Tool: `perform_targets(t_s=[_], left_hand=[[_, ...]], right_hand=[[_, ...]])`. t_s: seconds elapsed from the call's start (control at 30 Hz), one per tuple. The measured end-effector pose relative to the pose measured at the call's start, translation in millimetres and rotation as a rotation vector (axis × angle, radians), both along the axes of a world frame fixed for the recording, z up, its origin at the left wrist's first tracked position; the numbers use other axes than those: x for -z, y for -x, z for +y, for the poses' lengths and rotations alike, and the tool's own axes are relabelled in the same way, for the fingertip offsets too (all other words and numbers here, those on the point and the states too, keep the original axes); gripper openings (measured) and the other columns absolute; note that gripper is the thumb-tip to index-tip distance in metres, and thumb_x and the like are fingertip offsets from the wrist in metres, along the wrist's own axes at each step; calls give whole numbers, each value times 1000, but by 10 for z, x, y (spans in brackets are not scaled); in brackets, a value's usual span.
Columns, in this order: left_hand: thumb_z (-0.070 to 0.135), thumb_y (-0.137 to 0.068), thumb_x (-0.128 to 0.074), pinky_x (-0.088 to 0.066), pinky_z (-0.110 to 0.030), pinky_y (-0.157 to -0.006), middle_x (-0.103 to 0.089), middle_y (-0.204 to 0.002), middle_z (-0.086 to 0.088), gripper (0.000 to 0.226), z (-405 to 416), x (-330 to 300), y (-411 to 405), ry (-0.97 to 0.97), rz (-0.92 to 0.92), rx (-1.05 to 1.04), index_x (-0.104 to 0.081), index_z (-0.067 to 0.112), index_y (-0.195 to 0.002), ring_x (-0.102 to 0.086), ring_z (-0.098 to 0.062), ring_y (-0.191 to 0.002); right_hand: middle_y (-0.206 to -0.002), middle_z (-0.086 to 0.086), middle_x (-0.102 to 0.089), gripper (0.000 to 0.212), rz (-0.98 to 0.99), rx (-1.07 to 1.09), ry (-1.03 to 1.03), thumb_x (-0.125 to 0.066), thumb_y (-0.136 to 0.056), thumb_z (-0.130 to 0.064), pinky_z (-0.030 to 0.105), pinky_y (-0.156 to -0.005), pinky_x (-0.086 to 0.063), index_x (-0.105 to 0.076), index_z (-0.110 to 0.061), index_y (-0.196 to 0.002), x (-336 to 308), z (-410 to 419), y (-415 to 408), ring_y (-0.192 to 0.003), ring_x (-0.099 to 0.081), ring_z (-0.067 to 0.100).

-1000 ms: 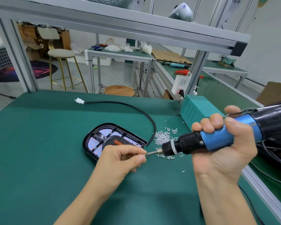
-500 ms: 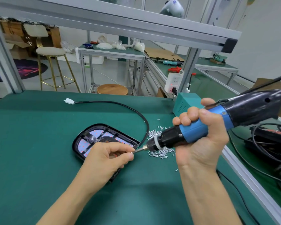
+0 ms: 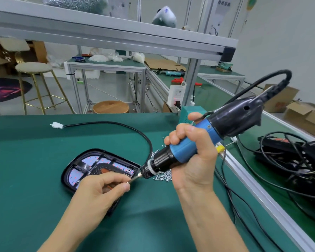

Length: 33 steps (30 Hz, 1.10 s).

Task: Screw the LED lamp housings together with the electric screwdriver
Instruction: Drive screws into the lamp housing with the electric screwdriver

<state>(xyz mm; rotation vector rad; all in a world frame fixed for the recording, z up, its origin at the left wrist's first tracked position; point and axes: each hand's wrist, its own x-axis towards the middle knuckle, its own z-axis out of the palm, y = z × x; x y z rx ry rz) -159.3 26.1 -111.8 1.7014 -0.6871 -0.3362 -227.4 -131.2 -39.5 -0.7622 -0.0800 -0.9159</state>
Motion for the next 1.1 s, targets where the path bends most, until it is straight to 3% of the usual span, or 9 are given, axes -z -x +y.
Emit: perform_targets(t_s=[0.1, 0.37, 0.5, 0.57, 0.63, 0.73, 1.1], left_hand=[[7, -81, -70, -43, -30, -70, -68, -75, -12, 25, -3, 12, -4, -18, -24, -2, -75, 31, -77, -52, -18, -63], [9, -81, -71, -41, -21, -60, -69, -75, -9, 26, -18, -10, -13, -55, -85, -10, -74, 35, -76, -53, -15, -62], [10, -82, -69, -42, -16, -60, -71, -74, -1, 24, -49, -44, -48, -79, -129, -29, -74, 33, -76, -58, -17, -62], [9, -83, -68, -40, -12, -57, -68, -67, 8, 25, -85, -74, -94, -88, -147, -50, -73, 30, -71, -56, -5, -58], [10, -84, -67, -44, -17, -58, -66, -63, 13, 24, -123, -102, -153, -114, -187, -69, -71, 28, -70, -54, -1, -56], [11, -85, -67, -50, -35, -62, -66, -66, 7, 19, -177, -132, -238, -133, -168, -95, -70, 26, -73, -57, -14, -59], [9, -86, -66, -50, -27, -57, -64, -62, 4, 15, -203, -111, -265, -145, -98, -97, -72, 19, -77, -55, -6, -55]], right_hand=[[-57, 0, -46, 23, 6, -7, 3, -64, -58, -14, 26, -53, -44, -60, -19, -80, -2, 5, -17, -47, -47, 14], [-58, 1, -46, 26, 28, 4, 21, -64, -58, -10, 26, -53, -44, -58, -18, -82, -9, -6, -36, -47, -47, 15], [-57, -1, -45, 21, 53, 20, 26, -55, -68, -3, 25, -54, -42, -54, -17, -84, -40, -35, -79, -47, -47, 14], [-59, 0, -45, 20, 63, 34, 26, -55, -69, -3, 26, -54, -41, -53, -16, -84, -78, -44, -136, -46, -47, 14], [-63, 2, -44, 19, 70, 51, 32, -56, -68, -3, 26, -54, -40, -54, -17, -82, -119, -49, -198, -46, -48, 14], [-65, 3, -45, 20, 65, 65, 52, -57, -68, -2, 26, -53, -41, -55, -17, -80, -162, -64, -280, -47, -48, 14], [-56, -2, -47, 20, 94, 69, 67, -59, -70, -2, 27, -54, -42, -54, -16, -83, -124, -80, -362, -48, -47, 14]])
